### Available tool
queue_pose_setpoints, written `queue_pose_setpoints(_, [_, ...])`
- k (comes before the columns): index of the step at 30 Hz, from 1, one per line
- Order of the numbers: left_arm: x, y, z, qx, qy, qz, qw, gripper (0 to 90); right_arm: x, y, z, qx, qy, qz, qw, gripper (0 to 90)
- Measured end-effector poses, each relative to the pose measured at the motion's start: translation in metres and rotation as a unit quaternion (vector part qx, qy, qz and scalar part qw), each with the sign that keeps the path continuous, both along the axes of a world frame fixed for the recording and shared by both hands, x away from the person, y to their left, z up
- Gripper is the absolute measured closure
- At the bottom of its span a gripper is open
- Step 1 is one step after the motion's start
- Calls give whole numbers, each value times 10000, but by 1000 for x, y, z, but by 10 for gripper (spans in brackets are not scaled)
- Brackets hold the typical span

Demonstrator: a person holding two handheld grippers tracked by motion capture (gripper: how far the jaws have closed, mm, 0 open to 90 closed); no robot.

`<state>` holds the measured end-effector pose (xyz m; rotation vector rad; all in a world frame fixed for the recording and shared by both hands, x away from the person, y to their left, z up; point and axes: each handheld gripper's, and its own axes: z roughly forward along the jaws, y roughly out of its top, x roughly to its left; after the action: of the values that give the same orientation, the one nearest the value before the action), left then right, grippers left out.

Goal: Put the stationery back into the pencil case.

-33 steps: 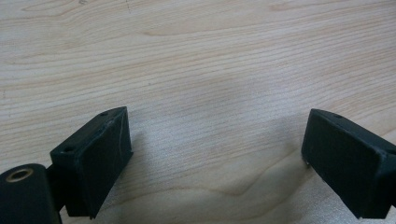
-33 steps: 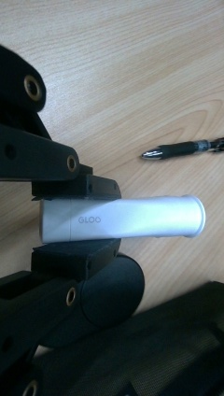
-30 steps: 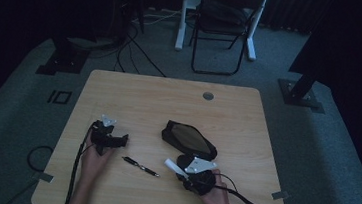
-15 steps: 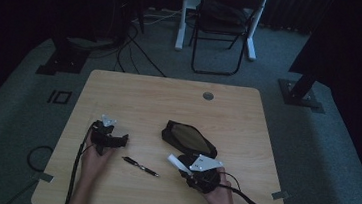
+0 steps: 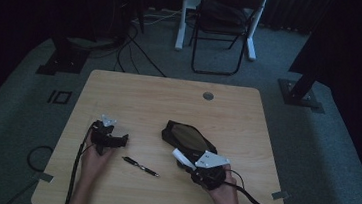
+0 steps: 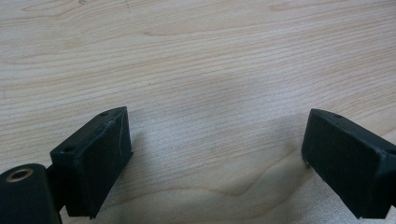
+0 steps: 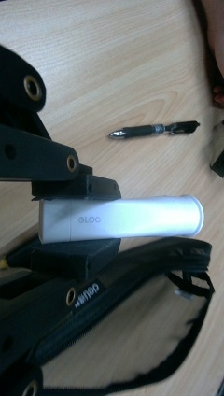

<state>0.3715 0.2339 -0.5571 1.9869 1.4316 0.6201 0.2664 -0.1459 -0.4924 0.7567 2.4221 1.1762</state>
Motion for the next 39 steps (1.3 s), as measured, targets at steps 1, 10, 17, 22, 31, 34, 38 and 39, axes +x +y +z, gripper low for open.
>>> queue_pose_setpoints(1, [0, 0, 0, 0, 0, 0, 10000, 85, 0, -1, 1, -4, -21, -7, 10000, 715])
queue_pose_setpoints(10, [0, 0, 0, 1, 0, -1, 10000, 85, 5, -8, 10, 25, -123, -94, 9999, 716])
queue_pose_setpoints(17, [0, 0, 0, 3, 3, -3, 10000, 85, 9, -12, 16, 65, -208, -153, 9996, 716])
queue_pose_setpoints(22, [0, 0, 0, 4, 3, -3, 10000, 85, 11, -15, 19, 89, -247, -196, 9995, 715])
queue_pose_setpoints(31, [0, 0, 0, 3, 3, -3, 10000, 85, 18, -17, 21, 103, -323, -225, 9992, 715])
queue_pose_setpoints(34, [0, 0, 0, 0, 0, 0, 10000, 85, 21, -17, 21, 112, -354, -227, 9991, 715])
queue_pose_setpoints(38, [0, 0, 0, 3, 2, -3, 10000, 85, 23, -18, 22, 71, -410, -241, 9988, 715])
queue_pose_setpoints(39, [0, 0, 0, 4, 3, -2, 10000, 85, 24, -18, 22, 58, -427, -249, 9988, 716])
